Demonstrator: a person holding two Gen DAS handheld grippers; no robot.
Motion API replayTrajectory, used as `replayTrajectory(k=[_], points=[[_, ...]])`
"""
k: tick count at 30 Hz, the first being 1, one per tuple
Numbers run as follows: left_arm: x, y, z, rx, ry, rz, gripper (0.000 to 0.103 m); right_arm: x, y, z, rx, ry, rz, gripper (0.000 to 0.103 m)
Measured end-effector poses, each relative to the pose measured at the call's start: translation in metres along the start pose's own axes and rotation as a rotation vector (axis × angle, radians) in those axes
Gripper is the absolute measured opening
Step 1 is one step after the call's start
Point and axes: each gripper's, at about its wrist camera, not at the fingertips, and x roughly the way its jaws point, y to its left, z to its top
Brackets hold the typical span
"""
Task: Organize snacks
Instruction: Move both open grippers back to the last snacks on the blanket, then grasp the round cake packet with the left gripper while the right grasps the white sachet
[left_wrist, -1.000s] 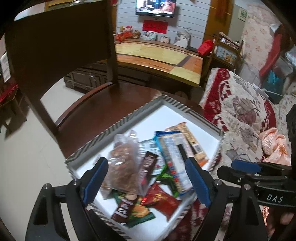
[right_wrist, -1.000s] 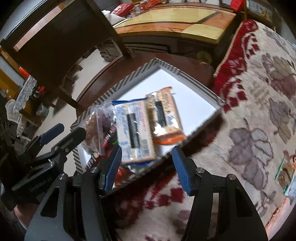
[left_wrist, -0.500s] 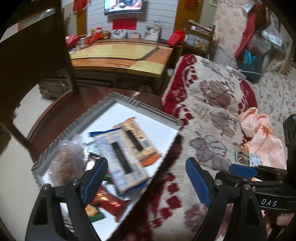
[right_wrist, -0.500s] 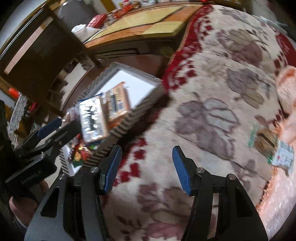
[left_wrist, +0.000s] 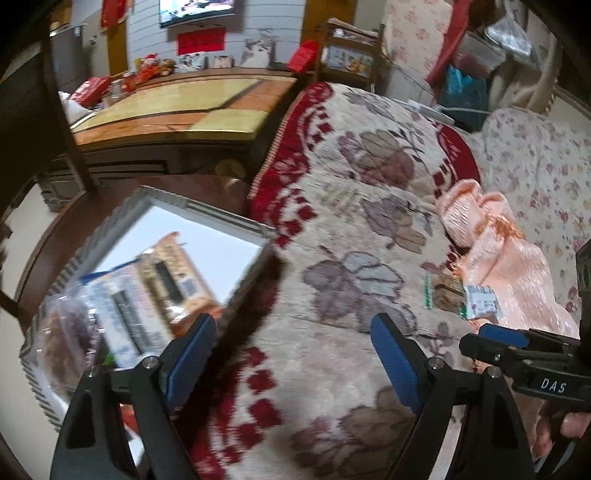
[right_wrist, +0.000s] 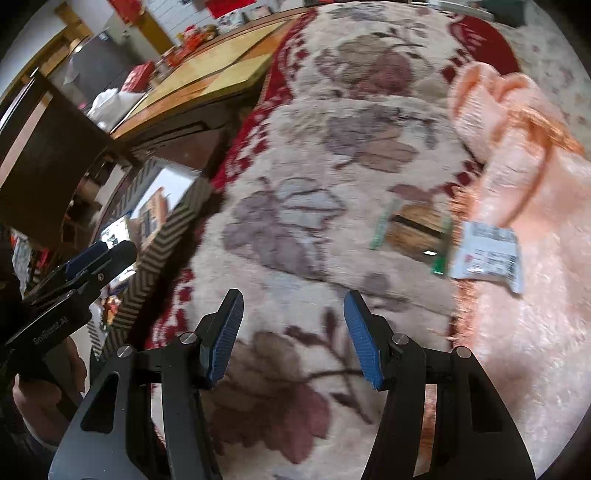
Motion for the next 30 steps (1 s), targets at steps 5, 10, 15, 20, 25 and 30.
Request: replayTrajectory(k=[5,10,15,20,25,30], points=[[0.013,-0.029,0.000,0.052,0.035,-0.040,0.087,-0.012,-0.034,-0.006,0.048,-0.009,-0.038,0.057],[0.028,-0.054,0.005,0.076,0.069,-0.079,0.087,-0.019,-0.067,-0.009,0.109,-0.024,-0.060,0.057],[0.044,-0.076,0.016,0.097,0.101,-0.120,0.087,-0.026,-0.090,-0.009,0.146,-0.029,-0.071,0.057],[0.062,-0.098,0.024,0.117,0.137,-0.146,0.087,-0.024,-0.105,-0.009,0.153,-0.018,-0.096,0.057],[0.086,-0.124,0.028,0.119,0.199,-0.209,0.087,-0.021,-0.115,-0.011,0.166,-0.016,-0.107,0.057],[0.114,-0.151,0.032,0.122,0.276,-0.259,0.087,-0.017,-0.126,-0.014,0.187,0.005,-0.138,0.057]])
